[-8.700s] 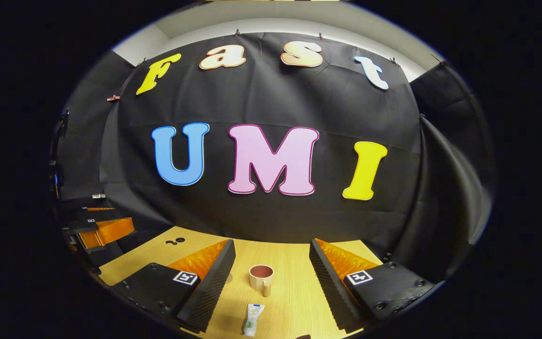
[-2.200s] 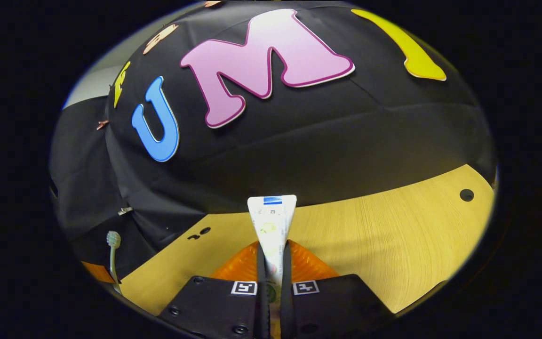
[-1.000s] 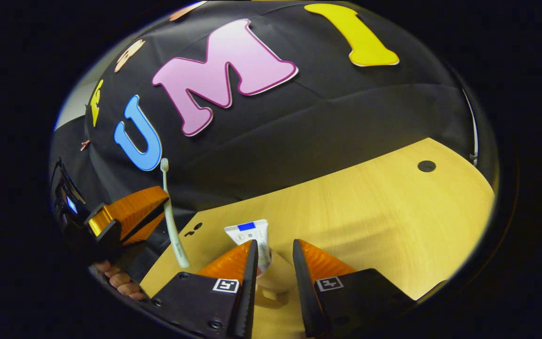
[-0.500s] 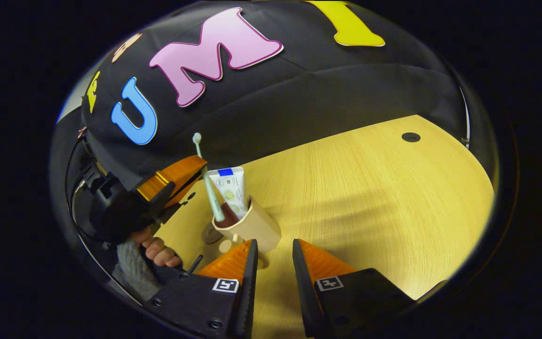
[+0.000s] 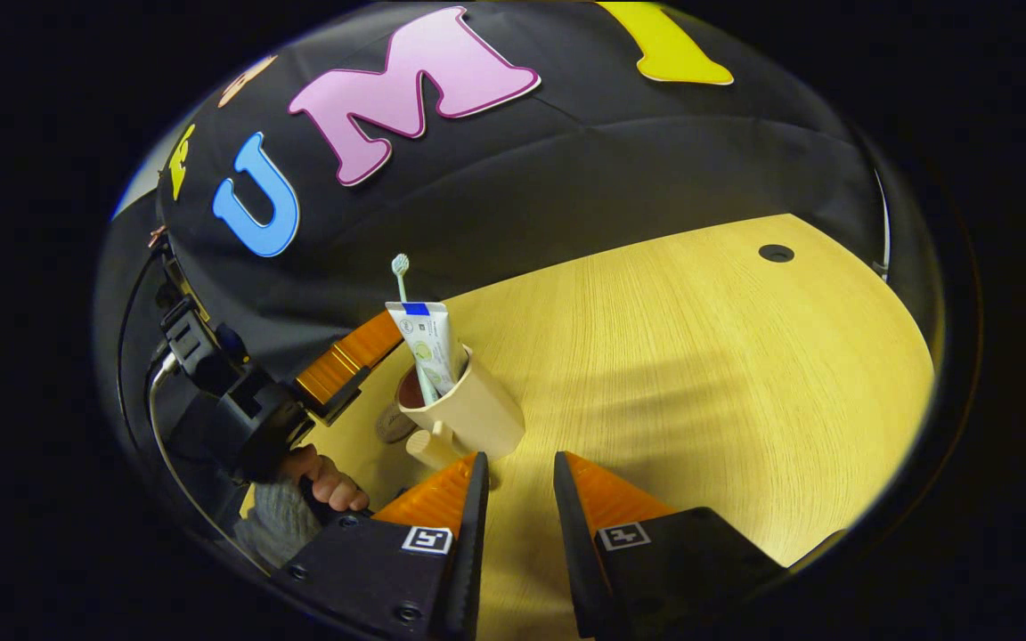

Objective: Put the toothbrush and toothpaste on the desktop into the cup, then pick up the cup and place it on the coaster on the desktop.

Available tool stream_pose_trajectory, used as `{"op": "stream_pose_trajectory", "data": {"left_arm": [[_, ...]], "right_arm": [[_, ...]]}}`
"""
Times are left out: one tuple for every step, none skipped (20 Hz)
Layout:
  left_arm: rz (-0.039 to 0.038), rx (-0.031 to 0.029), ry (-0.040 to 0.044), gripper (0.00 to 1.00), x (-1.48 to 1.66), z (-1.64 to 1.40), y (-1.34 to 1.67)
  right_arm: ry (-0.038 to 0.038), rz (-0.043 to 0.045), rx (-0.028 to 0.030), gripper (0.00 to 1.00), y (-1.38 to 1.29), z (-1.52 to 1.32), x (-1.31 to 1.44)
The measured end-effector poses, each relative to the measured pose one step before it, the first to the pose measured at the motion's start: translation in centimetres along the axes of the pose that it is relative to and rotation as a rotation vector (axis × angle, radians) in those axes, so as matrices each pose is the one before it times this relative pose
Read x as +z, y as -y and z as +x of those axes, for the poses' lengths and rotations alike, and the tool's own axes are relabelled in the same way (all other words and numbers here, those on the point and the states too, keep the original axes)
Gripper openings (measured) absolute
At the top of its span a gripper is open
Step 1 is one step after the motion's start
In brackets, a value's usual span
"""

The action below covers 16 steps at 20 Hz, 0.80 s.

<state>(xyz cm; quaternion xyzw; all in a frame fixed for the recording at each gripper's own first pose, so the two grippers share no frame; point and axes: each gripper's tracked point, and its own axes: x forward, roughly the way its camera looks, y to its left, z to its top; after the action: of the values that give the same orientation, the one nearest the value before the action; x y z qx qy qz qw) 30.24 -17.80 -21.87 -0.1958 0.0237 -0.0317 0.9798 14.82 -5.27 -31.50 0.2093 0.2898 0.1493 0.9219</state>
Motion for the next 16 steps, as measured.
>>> {"op": "stream_pose_trajectory", "data": {"left_arm": [[0.00029, 0.00448, -0.00186, 0.06, -0.204, -0.154, -0.143], [0.00178, 0.00417, -0.0007, 0.06, -0.023, -0.145, -0.121], [0.00665, 0.00166, -0.00446, 0.09, -0.073, -0.114, -0.097], [0.0061, -0.00152, -0.00522, 0.1, -0.136, -0.199, -0.036], [0.00165, -0.00302, -0.00431, 0.12, 0.045, -0.243, -0.023], [-0.00124, -0.00213, -0.00278, 0.12, -0.034, -0.232, -0.009], [-0.00282, -0.001, -0.00763, 0.13, 0.005, -0.363, -0.121], [-0.00263, 0.00363, -0.00553, 0.14, -0.085, -0.412, -0.221], [-0.00029, 0.00108, -0.00429, 0.19, 0.025, -0.429, -0.211], [0.00048, 0.00121, -0.00479, 0.22, -0.041, -0.503, -0.183], [-0.00029, 0.00385, -0.00927, 0.28, 0.022, -0.573, -0.255], [0.00379, 0.00824, -0.00718, 0.29, 0.014, -0.777, -0.421], [0.00356, 0.00364, -0.00818, 0.29, 0.158, -0.73, -0.417], [0.00262, 0.0055, -0.01067, 0.2, 0.066, -0.839, -0.409], [0.00634, 0.00818, -0.01214, 0.31, 0.152, -1.02, -0.57], [0.01073, 0.00903, -0.01217, 0.42, 0.031, -0.94, -0.659]], "right_arm": [[-0.00926, -0.00309, -0.00159, 0.44, 0.061, -0.017, -0.164], [-0.00952, 0.00223, 0.00108, 0.45, -0.05, -0.088, -0.137], [-0.00572, 0.00394, 0.00278, 0.45, -0.075, -0.026, 0.0], [-0.00543, 0.00056, -0.00093, 0.45, -0.073, -0.166, -0.048], [-0.00769, -0.00181, -0.00105, 0.44, 0.014, -0.112, -0.115], [-0.00772, -0.00247, -0.00212, 0.44, -0.069, -0.18, -0.069], [-0.00935, -0.0035, -0.00003, 0.44, -0.073, -0.097, 0.026], [-0.00977, -0.00457, 0.00029, 0.44, -0.214, -0.13, 0.024], [-0.01167, -0.00549, 0.0036, 0.44, -0.193, -0.114, 0.086], [-0.01615, -0.0063, 0.00809, 0.34, -0.398, 0.002, -0.049], [-0.01302, -0.00474, 0.00802, 0.34, -0.354, -0.145, 0.101], [-0.01469, -0.00373, 0.0115, 0.47, -0.422, -0.088, 0.026], [-0.01378, -0.007, -0.00023, 0.43, -0.183, 0.1, 0.136], [-0.01737, -0.00887, 0.00139, 0.54, -0.256, -0.006, 0.062], [-0.01905, -0.01027, 0.00158, 0.54, -0.333, -0.088, 0.068], [-0.01972, -0.01387, -0.00108, 0.54, -0.464, 0.069, 0.148]]}}
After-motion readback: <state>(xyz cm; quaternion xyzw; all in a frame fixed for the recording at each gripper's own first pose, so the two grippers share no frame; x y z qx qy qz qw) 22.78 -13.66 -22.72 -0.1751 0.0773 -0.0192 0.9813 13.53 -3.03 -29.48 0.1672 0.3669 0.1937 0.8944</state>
